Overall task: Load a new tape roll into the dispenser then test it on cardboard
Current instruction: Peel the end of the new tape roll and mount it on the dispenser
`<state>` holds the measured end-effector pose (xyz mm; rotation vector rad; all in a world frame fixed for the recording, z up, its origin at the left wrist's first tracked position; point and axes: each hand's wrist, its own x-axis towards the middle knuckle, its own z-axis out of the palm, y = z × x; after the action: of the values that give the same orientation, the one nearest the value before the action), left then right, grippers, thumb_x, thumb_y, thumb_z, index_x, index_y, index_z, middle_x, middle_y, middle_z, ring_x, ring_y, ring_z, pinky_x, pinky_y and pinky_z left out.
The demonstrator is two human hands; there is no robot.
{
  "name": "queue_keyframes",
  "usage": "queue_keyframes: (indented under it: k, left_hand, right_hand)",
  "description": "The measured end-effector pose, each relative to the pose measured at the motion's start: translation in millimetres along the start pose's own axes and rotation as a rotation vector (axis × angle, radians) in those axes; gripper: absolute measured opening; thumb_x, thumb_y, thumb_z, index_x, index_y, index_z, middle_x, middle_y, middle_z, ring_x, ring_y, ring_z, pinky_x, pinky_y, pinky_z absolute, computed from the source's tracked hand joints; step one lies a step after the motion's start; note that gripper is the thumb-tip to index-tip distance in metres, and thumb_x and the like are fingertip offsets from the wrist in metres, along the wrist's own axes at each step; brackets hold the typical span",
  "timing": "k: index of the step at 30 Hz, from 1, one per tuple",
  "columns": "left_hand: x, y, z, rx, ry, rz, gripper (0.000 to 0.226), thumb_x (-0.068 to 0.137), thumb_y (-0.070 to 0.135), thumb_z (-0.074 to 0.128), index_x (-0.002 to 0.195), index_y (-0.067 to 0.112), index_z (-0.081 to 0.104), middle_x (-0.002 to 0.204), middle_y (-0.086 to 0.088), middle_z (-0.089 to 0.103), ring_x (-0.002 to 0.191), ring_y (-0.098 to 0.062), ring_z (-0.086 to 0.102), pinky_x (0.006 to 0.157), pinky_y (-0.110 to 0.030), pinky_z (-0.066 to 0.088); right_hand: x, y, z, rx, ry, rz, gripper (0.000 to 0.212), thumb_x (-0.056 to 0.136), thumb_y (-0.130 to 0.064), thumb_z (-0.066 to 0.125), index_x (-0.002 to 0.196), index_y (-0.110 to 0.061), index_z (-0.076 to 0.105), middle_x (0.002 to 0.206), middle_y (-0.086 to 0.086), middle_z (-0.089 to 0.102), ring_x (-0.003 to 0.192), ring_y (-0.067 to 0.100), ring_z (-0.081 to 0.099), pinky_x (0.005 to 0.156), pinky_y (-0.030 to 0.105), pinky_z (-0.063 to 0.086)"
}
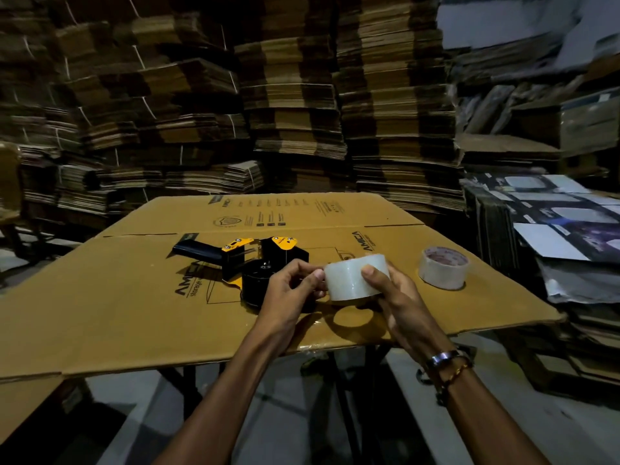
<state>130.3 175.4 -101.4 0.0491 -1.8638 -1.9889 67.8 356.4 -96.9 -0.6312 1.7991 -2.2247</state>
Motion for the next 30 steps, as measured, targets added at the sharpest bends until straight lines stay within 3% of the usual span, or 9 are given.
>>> queue_keyframes:
  k: [3,6,8,14,20,27,30]
  left_hand:
    - [0.4,-0.5,-0.6,-0.01,0.026,-0.013,0.014,0.098,0.013,0.063,0.098,-0.001,0.065,0.104,-0.019,0.07,0.087,-0.024,0.064,0.082,-0.041,0.057]
    - [1.6,-1.5,-0.8,-0.041,0.055,-0.038,0.009,0.098,0.01,0.062,0.094,0.003,0.067,0.103,-0.025,0.069,0.089,-0.026,0.064,0.086,-0.046,0.057]
    - [2.6,-2.1,0.4,-0.037,0.07,-0.06,0.008,0.098,0.007,0.061,0.096,0.001,0.067,0.094,-0.017,0.07,0.085,-0.022,0.064,0.083,-0.041,0.057]
    - [-0.1,1.1,0.5,-0.027,0.067,-0.073,0.008,0.096,0.009,0.063,0.096,0.006,0.07,0.093,-0.011,0.072,0.085,-0.019,0.066,0.089,-0.047,0.056]
    - [-2.6,2.9,1.5,0.029,0.032,-0.046,0.013,0.094,0.015,0.069,0.101,0.004,0.072,0.107,-0.019,0.072,0.095,-0.023,0.067,0.09,-0.051,0.058]
    - [-2.8,2.8,1.6,0.056,0.059,-0.034,0.017,0.097,0.012,0.065,0.098,-0.004,0.069,0.103,-0.018,0.073,0.1,-0.028,0.071,0.086,-0.05,0.06]
    - [-3.4,3.6,2.9,0.06,0.078,-0.035,0.016,0.097,0.01,0.064,0.097,-0.005,0.068,0.094,-0.013,0.073,0.086,-0.016,0.07,0.084,-0.046,0.059]
  right_hand:
    - [0.8,2.2,-3.4,0.001,-0.041,-0.002,0.072,0.069,-0.043,0.081,0.132,-0.018,0.058,0.126,0.011,0.069,0.113,0.028,0.068,0.095,0.049,0.056]
    - [1.6,1.7,-2.9,0.036,-0.063,0.0,0.076,0.075,-0.032,0.078,0.143,-0.019,0.047,0.131,0.01,0.065,0.113,0.024,0.068,0.09,0.04,0.059]
    - [2.6,1.4,-3.4,0.025,-0.065,-0.024,0.08,0.072,-0.033,0.079,0.144,-0.023,0.044,0.13,0.007,0.064,0.111,0.021,0.068,0.087,0.034,0.059]
    - [8.1,5.0,-2.2,-0.002,-0.035,-0.036,0.064,0.082,-0.037,0.067,0.141,-0.022,0.048,0.134,0.011,0.06,0.12,0.029,0.061,0.092,0.044,0.057]
    - [10.9,6.5,-5.5,0.027,-0.012,-0.009,0.067,0.083,-0.042,0.065,0.143,-0.02,0.046,0.138,0.015,0.057,0.12,0.032,0.06,0.078,0.033,0.059]
    - [12.2,7.8,-5.3,0.013,-0.015,-0.004,0.066,0.083,-0.041,0.066,0.142,-0.019,0.047,0.137,0.015,0.057,0.121,0.034,0.06,0.088,0.043,0.059]
    - [12.8,8.2,-4.7,-0.014,-0.003,0.003,0.065,0.082,-0.042,0.068,0.141,-0.021,0.049,0.136,0.014,0.058,0.122,0.035,0.059,0.096,0.053,0.054]
